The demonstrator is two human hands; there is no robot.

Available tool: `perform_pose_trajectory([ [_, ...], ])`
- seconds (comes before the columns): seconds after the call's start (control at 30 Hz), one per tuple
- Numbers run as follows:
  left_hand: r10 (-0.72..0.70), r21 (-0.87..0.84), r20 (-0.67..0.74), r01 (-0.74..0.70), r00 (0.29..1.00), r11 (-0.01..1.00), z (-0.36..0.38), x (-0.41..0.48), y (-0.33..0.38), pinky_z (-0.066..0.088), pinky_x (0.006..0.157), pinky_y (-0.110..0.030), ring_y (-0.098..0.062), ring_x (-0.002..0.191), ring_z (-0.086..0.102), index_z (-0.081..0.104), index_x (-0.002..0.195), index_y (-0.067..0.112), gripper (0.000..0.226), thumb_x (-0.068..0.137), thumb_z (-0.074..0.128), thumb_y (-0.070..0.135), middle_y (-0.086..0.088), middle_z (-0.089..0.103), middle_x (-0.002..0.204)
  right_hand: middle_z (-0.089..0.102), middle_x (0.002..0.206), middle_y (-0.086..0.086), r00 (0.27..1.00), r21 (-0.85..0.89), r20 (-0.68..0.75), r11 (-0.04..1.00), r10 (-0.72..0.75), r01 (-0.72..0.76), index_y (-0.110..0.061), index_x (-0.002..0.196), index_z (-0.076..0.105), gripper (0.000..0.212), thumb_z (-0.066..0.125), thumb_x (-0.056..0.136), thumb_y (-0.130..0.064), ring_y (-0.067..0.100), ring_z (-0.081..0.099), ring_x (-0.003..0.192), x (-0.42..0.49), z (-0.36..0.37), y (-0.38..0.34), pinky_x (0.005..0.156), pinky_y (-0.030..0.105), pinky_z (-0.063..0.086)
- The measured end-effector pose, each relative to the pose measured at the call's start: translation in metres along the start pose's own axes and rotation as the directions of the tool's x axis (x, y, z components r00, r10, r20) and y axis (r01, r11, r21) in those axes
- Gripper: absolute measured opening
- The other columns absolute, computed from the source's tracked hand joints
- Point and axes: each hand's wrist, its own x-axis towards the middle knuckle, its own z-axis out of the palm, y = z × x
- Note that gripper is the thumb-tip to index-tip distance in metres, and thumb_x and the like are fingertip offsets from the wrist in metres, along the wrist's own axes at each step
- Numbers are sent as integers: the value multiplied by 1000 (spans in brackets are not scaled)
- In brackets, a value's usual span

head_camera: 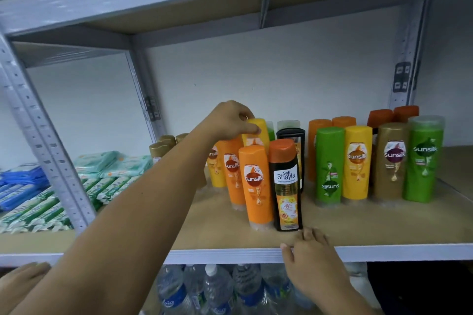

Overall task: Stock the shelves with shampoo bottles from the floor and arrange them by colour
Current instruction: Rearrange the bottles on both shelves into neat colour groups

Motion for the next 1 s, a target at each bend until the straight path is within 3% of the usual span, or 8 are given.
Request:
perform_pose_trajectory([
  [0.1,-20,-96,-185,2,982,995,-25,-18,-4,43,67,-18,-13,100,62,70,122,20,44,86,74,44,4,69,112,59,133,2,998,-7,-49,999,-43,43,-19,124,64,53,28,101,-52,21,48,124,-8,-3,-10,111,36,36],
  [0.17,-50,-185,-304,-7,951,983,-42,-30,-9,50,69,-23,-12,90,63,71,120,22,41,85,73,44,6,70,105,64,119,-1,994,-30,-77,997,-73,71,-23,113,67,49,30,101,-51,19,52,111,-13,-7,-18,101,34,42],
  [0.33,-125,-364,-497,-76,858,928,-74,-69,-27,57,77,-21,-4,90,68,71,121,23,39,86,71,40,7,72,101,60,118,-6,955,17,-109,960,-276,280,-23,112,65,44,30,103,-48,17,50,109,-14,-1,-39,96,31,42],
  [0.47,-210,-439,-463,-17,861,898,-74,-102,-53,62,83,-37,-10,90,73,73,118,25,41,81,74,42,4,75,98,59,113,-7,890,88,-76,886,-450,456,-22,112,61,40,28,106,-45,13,50,108,-3,5,-60,101,32,42],
  [0.57,-276,-381,-359,130,892,916,-51,-126,-77,61,82,-36,-9,88,71,73,118,27,38,82,78,39,7,73,97,57,134,0,863,123,-21,855,-505,504,-16,131,57,44,28,108,-41,18,47,128,8,6,-81,113,32,33],
  [0.63,-300,-351,-297,189,907,917,-32,-138,-93,61,83,-38,-11,88,71,73,118,27,38,82,79,37,5,73,98,51,143,5,857,121,13,851,-516,511,-12,138,53,48,27,109,-39,21,41,137,18,10,-95,116,30,25],
  [0.77,-329,-327,-274,234,904,915,-3,-144,-125,60,83,-37,-10,87,68,75,117,26,36,81,80,32,4,72,98,45,148,11,868,79,50,869,-493,489,-7,143,44,51,27,107,-39,27,36,140,47,27,-120,119,37,24],
  [1.0,-434,-533,-276,239,858,812,21,-131,-146,61,80,-34,-13,91,71,72,115,33,34,82,78,35,4,74,99,28,162,11,906,72,98,911,-411,406,-5,156,27,65,26,104,-46,26,19,152,76,38,-141,125,43,11],
])
